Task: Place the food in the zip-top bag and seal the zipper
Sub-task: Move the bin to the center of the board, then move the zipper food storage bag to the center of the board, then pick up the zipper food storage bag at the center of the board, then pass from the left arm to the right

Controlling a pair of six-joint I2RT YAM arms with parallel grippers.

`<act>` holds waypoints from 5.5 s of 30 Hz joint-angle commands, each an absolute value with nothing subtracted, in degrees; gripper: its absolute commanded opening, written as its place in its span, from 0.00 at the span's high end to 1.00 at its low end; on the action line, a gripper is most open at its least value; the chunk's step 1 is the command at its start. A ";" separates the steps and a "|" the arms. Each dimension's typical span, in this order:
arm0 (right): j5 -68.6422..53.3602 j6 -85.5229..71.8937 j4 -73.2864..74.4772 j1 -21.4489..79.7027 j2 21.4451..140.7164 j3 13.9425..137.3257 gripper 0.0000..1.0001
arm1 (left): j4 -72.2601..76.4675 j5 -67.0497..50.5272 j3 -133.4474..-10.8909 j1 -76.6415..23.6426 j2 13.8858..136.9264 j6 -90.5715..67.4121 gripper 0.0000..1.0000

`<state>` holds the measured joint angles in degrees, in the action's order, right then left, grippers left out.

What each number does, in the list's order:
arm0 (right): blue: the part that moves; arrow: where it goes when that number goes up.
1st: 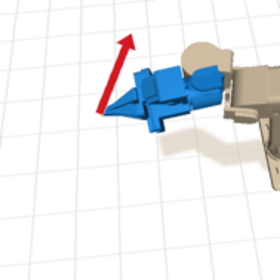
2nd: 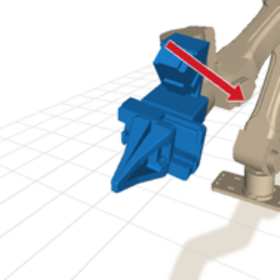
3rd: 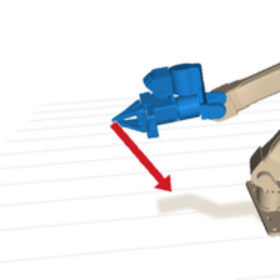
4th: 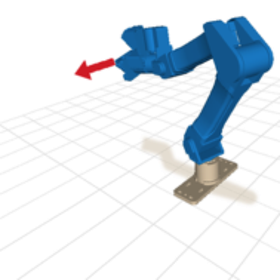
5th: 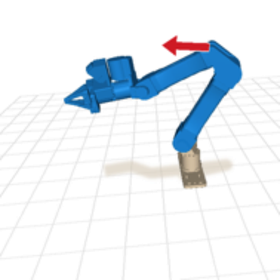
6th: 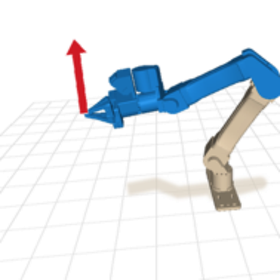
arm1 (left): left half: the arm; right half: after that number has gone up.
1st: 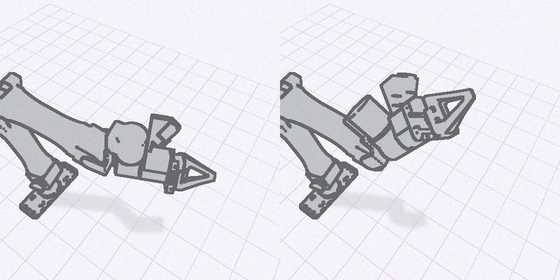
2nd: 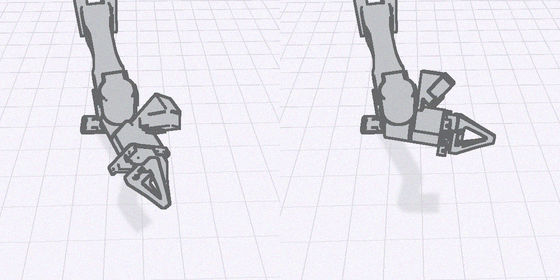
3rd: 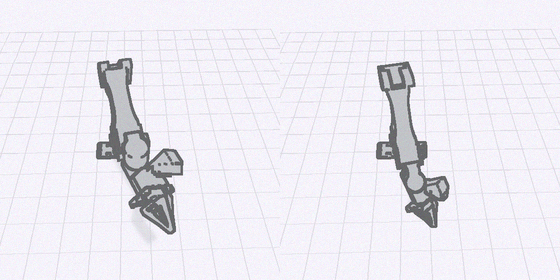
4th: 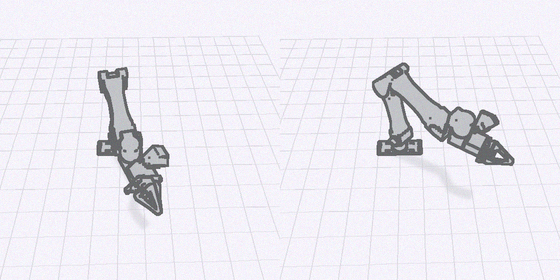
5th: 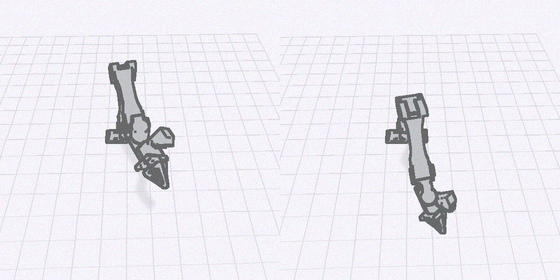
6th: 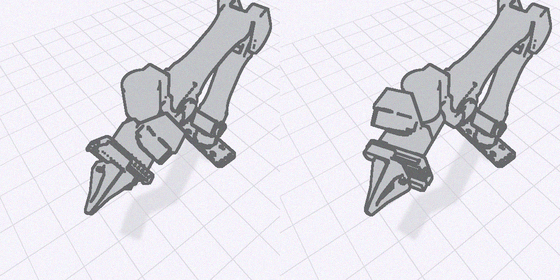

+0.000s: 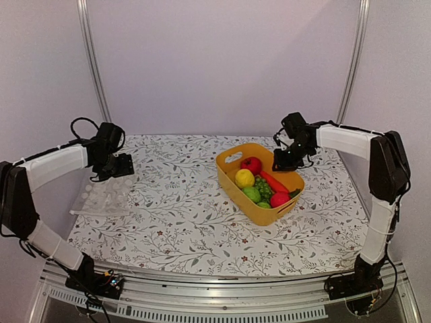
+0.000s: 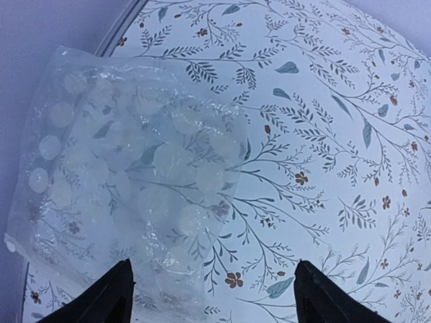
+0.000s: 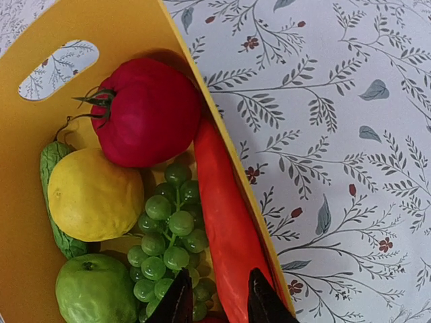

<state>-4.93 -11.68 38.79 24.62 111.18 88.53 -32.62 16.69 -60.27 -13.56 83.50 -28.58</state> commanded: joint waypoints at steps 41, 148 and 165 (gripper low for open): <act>-16.67 -13.52 33.31 25.58 92.24 77.93 0.67 | -42.28 8.72 -74.63 -27.49 106.90 -39.91 0.91; -17.86 -32.28 28.20 38.32 108.31 96.84 0.86 | -38.16 4.36 -100.05 -48.62 101.27 -18.39 1.00; -24.75 -36.37 23.85 39.35 109.15 95.33 1.00 | -32.26 22.21 -94.47 -53.71 105.37 -17.87 0.51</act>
